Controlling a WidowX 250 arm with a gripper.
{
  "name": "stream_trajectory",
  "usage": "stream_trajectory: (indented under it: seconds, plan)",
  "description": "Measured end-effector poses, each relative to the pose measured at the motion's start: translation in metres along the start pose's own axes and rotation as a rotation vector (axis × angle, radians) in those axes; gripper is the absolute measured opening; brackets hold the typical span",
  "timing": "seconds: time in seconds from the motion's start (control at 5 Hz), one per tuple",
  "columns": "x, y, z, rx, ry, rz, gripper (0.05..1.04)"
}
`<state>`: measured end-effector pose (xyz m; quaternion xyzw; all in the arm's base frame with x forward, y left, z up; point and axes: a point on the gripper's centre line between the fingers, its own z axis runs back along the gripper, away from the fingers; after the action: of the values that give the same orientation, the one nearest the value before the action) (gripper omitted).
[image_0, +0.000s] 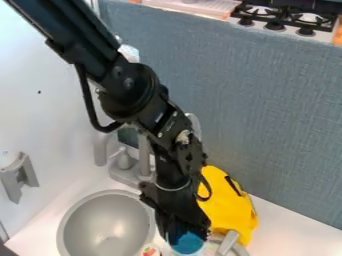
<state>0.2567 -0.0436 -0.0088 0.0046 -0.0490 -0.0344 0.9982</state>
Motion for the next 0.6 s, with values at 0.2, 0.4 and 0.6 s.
stream_trajectory:
  seconds: [0.2,0.4,0.6]
  plan:
    - [0.004,-0.002,-0.005,-0.011,-0.024,0.098,0.102]
    - [0.006,-0.011,-0.025,-0.027,-0.046,0.198,0.102]
    - [0.007,-0.021,-0.038,-0.064,-0.079,0.244,0.102]
